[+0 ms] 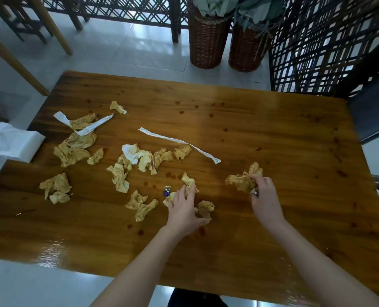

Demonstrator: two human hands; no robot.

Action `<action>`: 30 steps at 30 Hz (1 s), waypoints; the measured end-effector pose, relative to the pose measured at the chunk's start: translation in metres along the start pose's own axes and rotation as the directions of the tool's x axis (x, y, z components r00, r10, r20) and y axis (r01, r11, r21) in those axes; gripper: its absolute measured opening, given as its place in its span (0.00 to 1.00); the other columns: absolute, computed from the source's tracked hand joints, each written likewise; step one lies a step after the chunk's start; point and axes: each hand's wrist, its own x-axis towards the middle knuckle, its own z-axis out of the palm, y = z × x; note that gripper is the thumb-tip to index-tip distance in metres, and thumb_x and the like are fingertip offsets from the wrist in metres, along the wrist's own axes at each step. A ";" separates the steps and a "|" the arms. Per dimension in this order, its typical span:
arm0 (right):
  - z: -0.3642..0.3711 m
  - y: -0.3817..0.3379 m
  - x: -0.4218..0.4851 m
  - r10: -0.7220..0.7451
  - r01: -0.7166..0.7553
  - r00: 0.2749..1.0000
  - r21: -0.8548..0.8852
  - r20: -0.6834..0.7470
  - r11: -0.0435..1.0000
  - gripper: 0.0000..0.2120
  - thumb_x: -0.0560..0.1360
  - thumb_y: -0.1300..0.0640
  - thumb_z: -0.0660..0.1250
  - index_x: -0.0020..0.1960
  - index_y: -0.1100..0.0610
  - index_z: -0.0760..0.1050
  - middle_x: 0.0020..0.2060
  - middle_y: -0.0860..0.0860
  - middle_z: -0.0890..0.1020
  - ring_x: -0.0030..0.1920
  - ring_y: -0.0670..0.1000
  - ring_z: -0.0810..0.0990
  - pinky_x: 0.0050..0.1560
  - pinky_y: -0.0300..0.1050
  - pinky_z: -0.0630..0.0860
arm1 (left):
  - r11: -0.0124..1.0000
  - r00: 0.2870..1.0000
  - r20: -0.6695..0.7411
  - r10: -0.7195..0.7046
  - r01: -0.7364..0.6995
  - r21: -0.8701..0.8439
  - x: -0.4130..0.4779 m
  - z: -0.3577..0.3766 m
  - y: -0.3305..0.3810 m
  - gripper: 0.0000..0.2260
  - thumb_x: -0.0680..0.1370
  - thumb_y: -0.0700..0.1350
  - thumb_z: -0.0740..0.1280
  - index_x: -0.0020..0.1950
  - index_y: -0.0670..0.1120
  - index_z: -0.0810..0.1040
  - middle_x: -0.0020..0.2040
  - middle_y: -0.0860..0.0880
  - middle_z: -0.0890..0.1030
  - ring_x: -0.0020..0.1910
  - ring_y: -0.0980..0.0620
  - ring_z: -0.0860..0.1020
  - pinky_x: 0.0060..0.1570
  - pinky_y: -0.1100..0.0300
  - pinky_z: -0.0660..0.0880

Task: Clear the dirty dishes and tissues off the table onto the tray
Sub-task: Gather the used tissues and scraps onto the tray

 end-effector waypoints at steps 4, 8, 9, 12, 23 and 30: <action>-0.012 0.012 -0.012 0.032 -0.032 0.999 0.010 -0.018 0.999 0.26 0.73 0.72 0.62 0.67 0.54 0.69 0.56 0.52 0.72 0.59 0.53 0.72 0.54 0.41 0.73 | 1.000 0.999 -0.045 -0.002 0.002 0.012 0.002 0.000 0.005 0.42 0.72 0.55 0.72 0.78 0.55 0.50 0.76 0.47 0.54 0.75 0.45 0.53 0.73 0.43 0.55; -0.022 0.023 -0.022 0.052 -0.052 0.998 0.009 -0.022 0.999 0.26 0.73 0.72 0.62 0.68 0.54 0.69 0.55 0.52 0.71 0.58 0.53 0.72 0.51 0.42 0.74 | 1.000 0.996 -0.093 -0.006 0.006 -0.002 0.004 0.002 0.010 0.32 0.74 0.51 0.71 0.75 0.54 0.60 0.71 0.48 0.62 0.71 0.46 0.61 0.69 0.45 0.62; -0.024 0.027 -0.024 0.055 -0.055 0.998 0.010 -0.020 0.998 0.25 0.74 0.72 0.62 0.67 0.54 0.69 0.55 0.52 0.71 0.58 0.53 0.71 0.51 0.40 0.72 | 1.000 0.995 -0.100 -0.004 0.003 -0.010 0.004 0.003 0.012 0.30 0.75 0.50 0.71 0.74 0.54 0.62 0.70 0.48 0.63 0.69 0.46 0.62 0.67 0.46 0.64; -0.031 0.037 -0.031 0.069 -0.069 0.997 0.015 -0.019 0.998 0.25 0.74 0.72 0.61 0.67 0.55 0.69 0.56 0.52 0.71 0.59 0.53 0.71 0.52 0.40 0.72 | 0.999 0.993 -0.120 0.022 -0.028 -0.045 0.004 0.003 0.018 0.23 0.75 0.45 0.70 0.68 0.51 0.68 0.64 0.50 0.65 0.64 0.48 0.66 0.64 0.50 0.67; -0.051 0.064 -0.055 0.085 -0.085 0.996 0.009 -0.039 0.996 0.26 0.73 0.73 0.63 0.67 0.54 0.69 0.55 0.51 0.71 0.59 0.52 0.72 0.56 0.41 0.71 | 0.975 0.980 -0.146 0.136 -0.159 -0.158 -0.002 0.001 0.038 0.15 0.76 0.32 0.65 0.60 0.45 0.75 0.59 0.52 0.68 0.57 0.55 0.71 0.61 0.63 0.71; -0.075 0.077 -0.066 0.131 -0.130 0.987 0.020 -0.096 0.991 0.27 0.73 0.71 0.63 0.66 0.49 0.69 0.53 0.45 0.69 0.57 0.49 0.72 0.54 0.37 0.71 | 0.944 0.940 -0.132 0.316 -0.325 -0.057 0.000 -0.008 0.084 0.14 0.76 0.32 0.65 0.57 0.47 0.74 0.57 0.53 0.67 0.53 0.55 0.71 0.50 0.69 0.67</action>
